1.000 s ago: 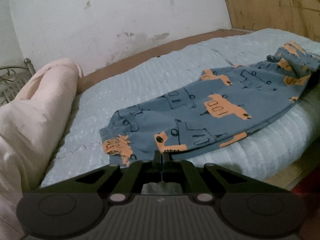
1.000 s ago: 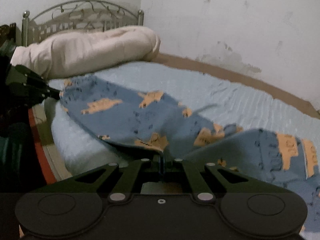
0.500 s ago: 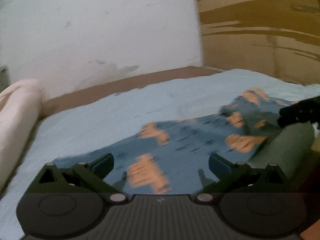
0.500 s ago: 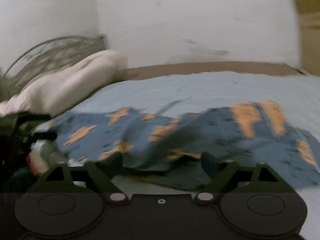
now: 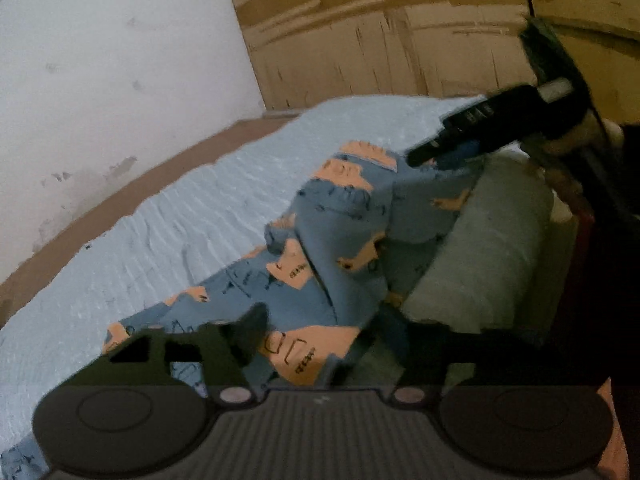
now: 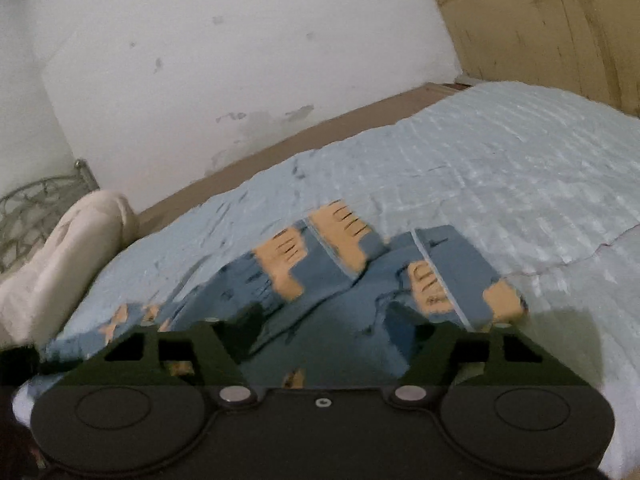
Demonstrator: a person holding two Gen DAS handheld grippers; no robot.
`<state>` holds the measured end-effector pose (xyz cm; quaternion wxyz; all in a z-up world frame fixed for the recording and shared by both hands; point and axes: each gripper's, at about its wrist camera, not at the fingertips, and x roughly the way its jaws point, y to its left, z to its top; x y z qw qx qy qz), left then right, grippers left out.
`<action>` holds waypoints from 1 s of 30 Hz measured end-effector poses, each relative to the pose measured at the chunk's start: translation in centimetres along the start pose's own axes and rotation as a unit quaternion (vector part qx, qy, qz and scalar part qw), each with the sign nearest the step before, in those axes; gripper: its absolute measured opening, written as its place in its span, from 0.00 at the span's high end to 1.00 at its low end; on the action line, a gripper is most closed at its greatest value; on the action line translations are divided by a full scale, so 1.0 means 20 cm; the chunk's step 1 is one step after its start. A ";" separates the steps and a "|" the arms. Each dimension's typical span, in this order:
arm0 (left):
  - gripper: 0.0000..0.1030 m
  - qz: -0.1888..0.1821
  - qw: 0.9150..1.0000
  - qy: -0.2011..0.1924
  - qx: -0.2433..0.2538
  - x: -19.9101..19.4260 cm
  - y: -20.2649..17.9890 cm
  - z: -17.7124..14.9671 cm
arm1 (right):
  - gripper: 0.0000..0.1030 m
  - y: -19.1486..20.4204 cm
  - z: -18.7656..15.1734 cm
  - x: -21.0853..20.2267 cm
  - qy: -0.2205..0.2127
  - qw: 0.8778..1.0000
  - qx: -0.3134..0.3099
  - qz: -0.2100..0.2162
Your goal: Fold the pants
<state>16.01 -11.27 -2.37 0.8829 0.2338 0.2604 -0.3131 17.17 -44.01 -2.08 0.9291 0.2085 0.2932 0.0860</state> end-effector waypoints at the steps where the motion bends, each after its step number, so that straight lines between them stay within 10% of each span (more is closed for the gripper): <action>1: 0.50 -0.004 1.000 0.006 -0.002 0.01 0.00 0.00 | 0.35 -0.02 0.02 0.04 0.005 1.000 0.010 0.004; 8: 0.94 -0.018 0.999 0.039 -0.021 0.04 0.00 0.00 | 0.35 -0.08 0.10 0.20 0.015 0.998 0.060 0.011; 12: 0.97 -0.014 0.997 0.037 -0.061 0.02 0.05 0.01 | 0.47 -0.11 0.14 0.27 0.006 0.994 0.108 0.019; 14: 0.97 -0.015 0.996 0.034 -0.080 0.00 0.08 0.02 | 0.80 -0.11 0.17 0.30 0.008 0.993 0.113 0.007; 16: 0.97 -0.014 0.996 0.028 -0.089 -0.02 0.09 0.03 | 0.92 -0.11 0.19 0.31 0.007 0.993 0.114 0.008; 30: 0.94 -0.016 0.996 0.014 -0.092 -0.02 0.08 0.06 | 0.98 -0.03 0.30 -0.21 -0.091 0.995 -0.029 -0.010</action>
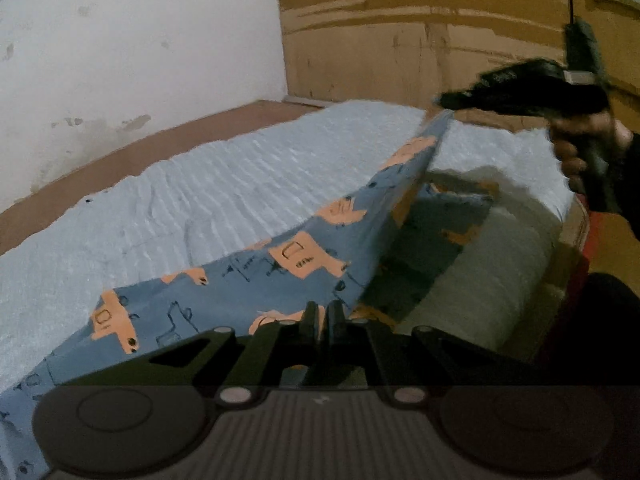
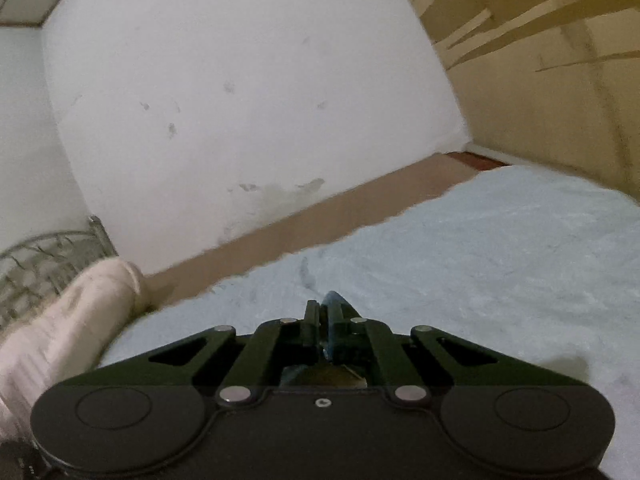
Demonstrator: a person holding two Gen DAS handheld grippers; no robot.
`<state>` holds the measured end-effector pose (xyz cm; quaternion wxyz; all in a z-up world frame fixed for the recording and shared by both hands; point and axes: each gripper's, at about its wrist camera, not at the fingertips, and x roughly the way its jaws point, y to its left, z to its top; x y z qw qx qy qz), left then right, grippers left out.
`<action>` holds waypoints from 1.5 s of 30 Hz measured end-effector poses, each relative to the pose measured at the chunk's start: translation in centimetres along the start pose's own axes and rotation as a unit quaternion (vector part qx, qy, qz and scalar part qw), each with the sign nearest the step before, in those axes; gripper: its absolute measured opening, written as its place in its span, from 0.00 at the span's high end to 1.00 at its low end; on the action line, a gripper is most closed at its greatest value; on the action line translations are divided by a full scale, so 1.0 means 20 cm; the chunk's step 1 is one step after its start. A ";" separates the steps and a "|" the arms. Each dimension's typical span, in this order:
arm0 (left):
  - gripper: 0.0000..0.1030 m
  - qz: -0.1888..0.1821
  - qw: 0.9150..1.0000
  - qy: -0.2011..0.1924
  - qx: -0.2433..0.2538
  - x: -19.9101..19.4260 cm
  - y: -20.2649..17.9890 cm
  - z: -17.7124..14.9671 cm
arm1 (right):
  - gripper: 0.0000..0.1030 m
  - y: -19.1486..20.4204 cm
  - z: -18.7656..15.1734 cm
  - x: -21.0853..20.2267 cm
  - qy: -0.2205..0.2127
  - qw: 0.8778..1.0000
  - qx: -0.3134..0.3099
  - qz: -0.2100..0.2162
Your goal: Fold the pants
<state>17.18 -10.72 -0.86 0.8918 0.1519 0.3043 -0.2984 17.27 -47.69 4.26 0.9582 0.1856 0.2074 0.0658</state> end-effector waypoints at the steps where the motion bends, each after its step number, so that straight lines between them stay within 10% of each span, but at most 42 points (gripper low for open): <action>1: 0.93 -0.002 1.000 0.005 0.004 0.01 -0.01 -0.01 | 0.98 -0.03 -0.05 -0.03 0.011 1.000 -0.004 -0.014; 4: 0.85 -0.009 1.000 0.018 0.004 0.04 -0.03 -0.04 | 0.98 -0.13 -0.20 -0.06 0.055 0.998 0.009 -0.039; 6: 0.60 -0.007 1.000 0.020 0.002 0.04 -0.04 -0.06 | 0.97 -0.18 -0.26 -0.06 0.073 0.996 0.021 -0.042; 12: 0.11 0.046 0.999 -0.002 -0.023 -0.01 -0.03 -0.08 | 0.42 -0.18 -0.22 -0.05 0.072 0.997 -0.014 -0.024; 21: 0.05 0.162 0.981 -0.024 -0.103 0.00 0.05 -0.10 | 0.47 -0.08 -0.13 0.41 0.138 0.985 -0.101 -0.037; 26: 0.02 0.212 0.969 -0.033 -0.122 -0.04 0.16 -0.13 | 0.88 -0.04 -0.15 0.44 0.131 0.980 -0.145 -0.044; 29: 0.02 0.232 0.963 -0.027 -0.134 -0.07 0.22 -0.15 | 0.95 0.01 -0.16 0.38 0.108 0.976 -0.183 -0.049; 41: 0.01 0.274 0.947 -0.024 -0.167 -0.15 0.35 -0.23 | 0.94 -0.08 -0.17 0.43 0.106 0.971 -0.182 -0.114; 45: 0.01 0.296 0.940 -0.034 -0.166 -0.22 0.40 -0.24 | 0.64 -0.03 -0.15 0.39 0.083 0.965 -0.200 -0.146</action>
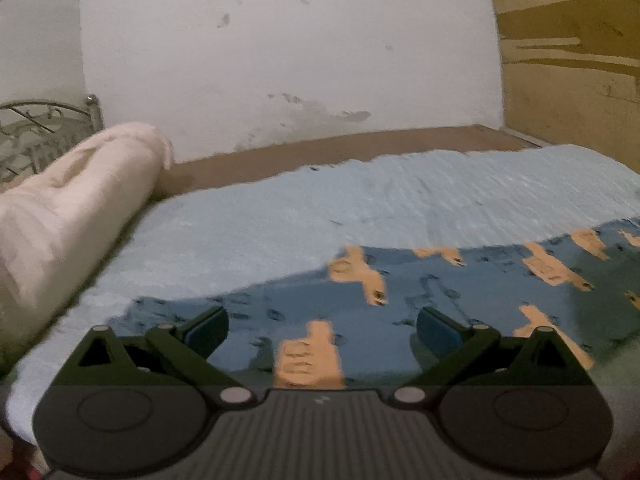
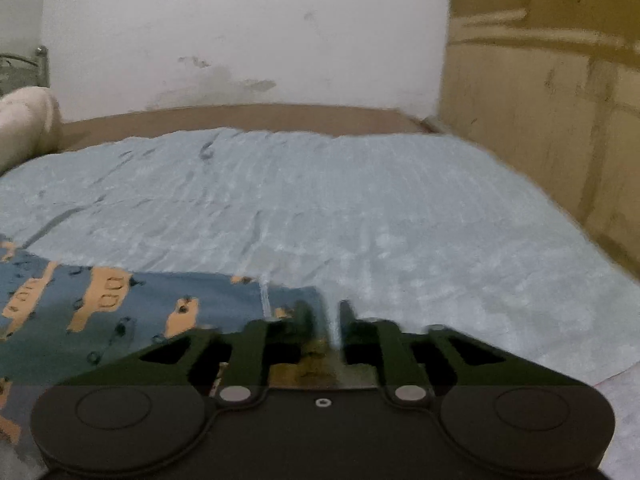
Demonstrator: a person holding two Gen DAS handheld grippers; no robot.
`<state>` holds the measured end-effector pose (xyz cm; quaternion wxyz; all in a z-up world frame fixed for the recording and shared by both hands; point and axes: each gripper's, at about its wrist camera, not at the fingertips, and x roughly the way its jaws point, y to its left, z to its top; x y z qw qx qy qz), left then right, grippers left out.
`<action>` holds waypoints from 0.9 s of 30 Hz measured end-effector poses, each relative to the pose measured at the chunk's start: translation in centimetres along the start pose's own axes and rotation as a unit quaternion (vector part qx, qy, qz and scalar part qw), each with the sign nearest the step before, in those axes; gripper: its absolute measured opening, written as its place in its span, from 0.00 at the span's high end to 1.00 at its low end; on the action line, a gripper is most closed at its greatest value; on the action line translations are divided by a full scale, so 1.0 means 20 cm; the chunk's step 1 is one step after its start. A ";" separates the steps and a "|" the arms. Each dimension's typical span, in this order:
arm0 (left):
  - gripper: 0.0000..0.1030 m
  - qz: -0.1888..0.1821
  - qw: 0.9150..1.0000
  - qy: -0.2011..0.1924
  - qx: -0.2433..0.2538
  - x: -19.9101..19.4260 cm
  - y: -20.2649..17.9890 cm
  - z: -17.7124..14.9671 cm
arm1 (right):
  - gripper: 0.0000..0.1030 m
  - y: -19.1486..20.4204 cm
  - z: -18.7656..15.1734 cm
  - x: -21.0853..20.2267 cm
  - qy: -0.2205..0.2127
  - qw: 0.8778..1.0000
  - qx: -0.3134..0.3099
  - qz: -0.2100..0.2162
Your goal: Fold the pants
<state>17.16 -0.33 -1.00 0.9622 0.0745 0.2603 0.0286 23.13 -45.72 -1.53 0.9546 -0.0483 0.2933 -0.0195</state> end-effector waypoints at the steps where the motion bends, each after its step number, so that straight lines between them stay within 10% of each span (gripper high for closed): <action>1: 0.01 0.010 1.000 -0.002 -0.001 0.00 0.03 0.01 | 0.55 0.02 0.02 -0.03 -0.010 1.000 -0.003 -0.002; 5: 0.01 0.061 0.998 -0.007 -0.005 0.00 0.18 0.04 | 0.11 0.18 0.08 -0.11 -0.039 0.997 -0.016 0.062; 11: 0.01 0.198 0.980 0.036 -0.001 0.10 0.43 -0.02 | 0.02 0.72 0.13 -0.08 -0.009 0.970 -0.055 0.237; 15: 0.00 0.209 0.975 0.066 -0.033 0.14 0.60 -0.09 | 0.01 1.14 0.22 0.00 0.021 0.940 -0.101 0.325; 21: 0.00 0.218 0.967 0.114 -0.073 0.17 0.75 -0.24 | 0.01 1.66 0.31 0.21 0.018 0.927 -0.177 0.329; 27: 0.00 0.208 0.967 0.115 -0.095 0.11 0.77 -0.29 | 0.01 1.75 0.32 0.52 0.048 0.951 -0.170 0.256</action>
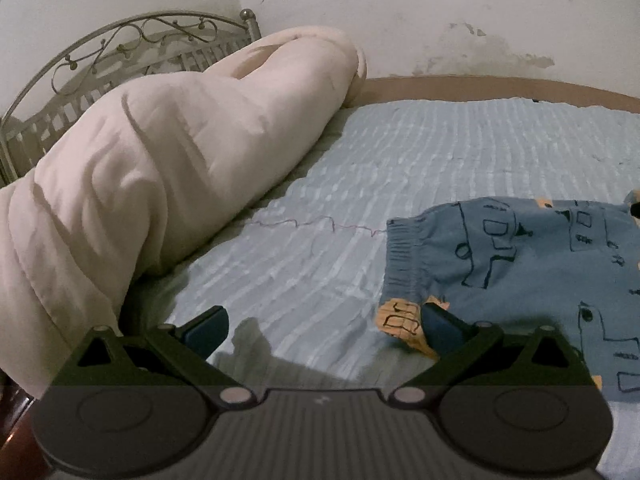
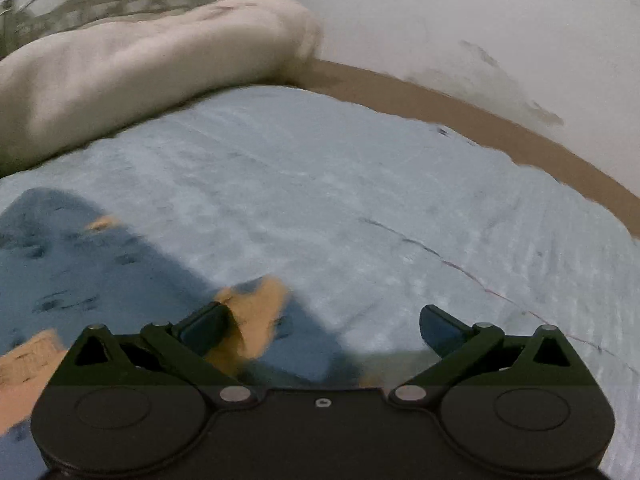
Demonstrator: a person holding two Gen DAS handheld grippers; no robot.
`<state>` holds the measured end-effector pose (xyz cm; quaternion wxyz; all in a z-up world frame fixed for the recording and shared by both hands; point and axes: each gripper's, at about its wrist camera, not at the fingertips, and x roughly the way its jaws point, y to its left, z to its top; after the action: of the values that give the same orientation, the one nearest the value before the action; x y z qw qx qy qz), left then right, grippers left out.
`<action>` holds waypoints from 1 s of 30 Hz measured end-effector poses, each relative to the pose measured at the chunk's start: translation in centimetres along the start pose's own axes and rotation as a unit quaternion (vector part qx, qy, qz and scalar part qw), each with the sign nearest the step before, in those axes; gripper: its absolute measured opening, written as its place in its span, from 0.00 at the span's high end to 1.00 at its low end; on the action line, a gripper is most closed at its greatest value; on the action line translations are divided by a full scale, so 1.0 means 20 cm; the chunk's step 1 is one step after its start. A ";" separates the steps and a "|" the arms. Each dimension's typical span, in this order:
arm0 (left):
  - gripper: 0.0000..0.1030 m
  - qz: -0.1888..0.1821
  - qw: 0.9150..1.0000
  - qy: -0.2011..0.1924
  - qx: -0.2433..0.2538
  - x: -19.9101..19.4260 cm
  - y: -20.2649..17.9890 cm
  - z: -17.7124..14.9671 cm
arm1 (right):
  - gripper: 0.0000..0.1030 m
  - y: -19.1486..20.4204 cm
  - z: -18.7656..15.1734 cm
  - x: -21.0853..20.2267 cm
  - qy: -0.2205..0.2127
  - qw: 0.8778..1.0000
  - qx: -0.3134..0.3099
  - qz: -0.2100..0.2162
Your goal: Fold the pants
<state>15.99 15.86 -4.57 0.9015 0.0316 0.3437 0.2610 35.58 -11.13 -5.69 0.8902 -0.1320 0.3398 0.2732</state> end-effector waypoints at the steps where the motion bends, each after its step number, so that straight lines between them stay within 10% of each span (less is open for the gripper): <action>1: 0.00 -0.001 1.000 0.000 -0.001 -0.01 0.00 0.00 | 0.01 -0.04 0.01 0.00 -0.002 1.000 0.019 -0.004; 13: 0.00 -0.098 0.991 -0.071 0.049 -0.19 -0.42 0.26 | 0.01 -0.12 -0.32 -0.56 -0.029 1.000 -0.005 0.006; 23: 0.01 -0.040 0.995 0.000 0.087 0.02 -0.61 0.22 | 0.01 -0.61 -1.00 -1.20 -0.032 0.971 0.147 -0.187; 30: 0.00 -0.035 0.995 -0.012 0.091 -0.13 -0.59 0.24 | 0.01 -0.65 -1.15 -1.44 -0.101 0.941 0.217 -0.240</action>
<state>22.75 5.02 -2.23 0.9074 0.1046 0.3565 0.1963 12.99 -42.85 -2.51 0.9661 0.0151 0.2573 -0.0169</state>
